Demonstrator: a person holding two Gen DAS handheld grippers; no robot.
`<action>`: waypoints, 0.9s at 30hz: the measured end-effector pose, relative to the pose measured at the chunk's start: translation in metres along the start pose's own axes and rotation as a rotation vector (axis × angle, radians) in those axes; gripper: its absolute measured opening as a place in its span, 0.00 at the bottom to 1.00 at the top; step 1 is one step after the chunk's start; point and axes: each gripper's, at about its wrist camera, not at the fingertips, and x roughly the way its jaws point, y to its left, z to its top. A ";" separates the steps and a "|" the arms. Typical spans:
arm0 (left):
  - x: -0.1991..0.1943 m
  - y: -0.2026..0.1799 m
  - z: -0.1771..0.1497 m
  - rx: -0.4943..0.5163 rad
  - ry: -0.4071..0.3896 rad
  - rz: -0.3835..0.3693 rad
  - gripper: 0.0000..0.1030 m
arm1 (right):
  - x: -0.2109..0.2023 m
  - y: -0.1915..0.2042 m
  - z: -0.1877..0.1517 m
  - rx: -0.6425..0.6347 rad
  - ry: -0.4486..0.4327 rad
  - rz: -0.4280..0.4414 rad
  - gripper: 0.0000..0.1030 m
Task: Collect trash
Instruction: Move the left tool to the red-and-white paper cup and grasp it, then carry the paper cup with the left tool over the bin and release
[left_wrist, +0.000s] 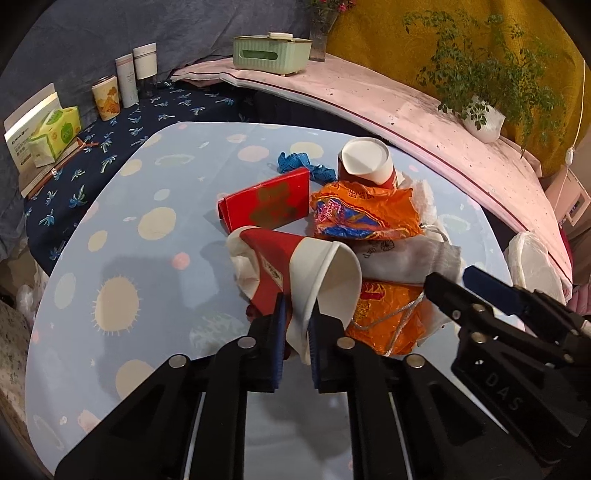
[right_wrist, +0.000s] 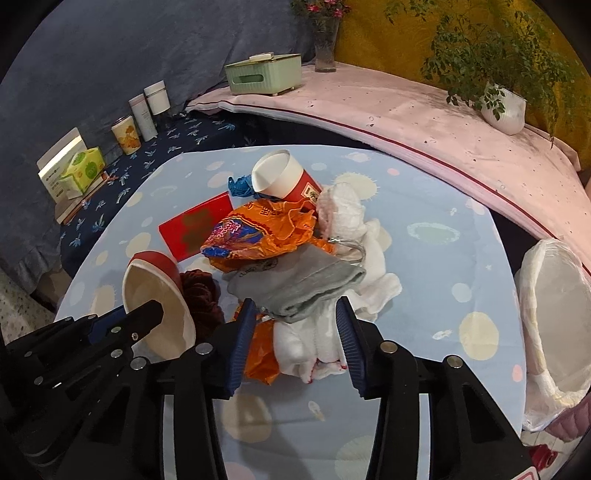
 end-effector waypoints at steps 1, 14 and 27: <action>-0.001 0.001 0.001 -0.003 -0.002 0.000 0.08 | 0.002 0.002 0.000 -0.004 0.004 0.001 0.30; -0.031 -0.007 0.012 0.006 -0.057 -0.049 0.02 | -0.028 0.004 0.009 -0.017 -0.066 0.015 0.02; -0.081 -0.089 0.040 0.103 -0.158 -0.180 0.02 | -0.119 -0.061 0.029 0.058 -0.247 -0.065 0.02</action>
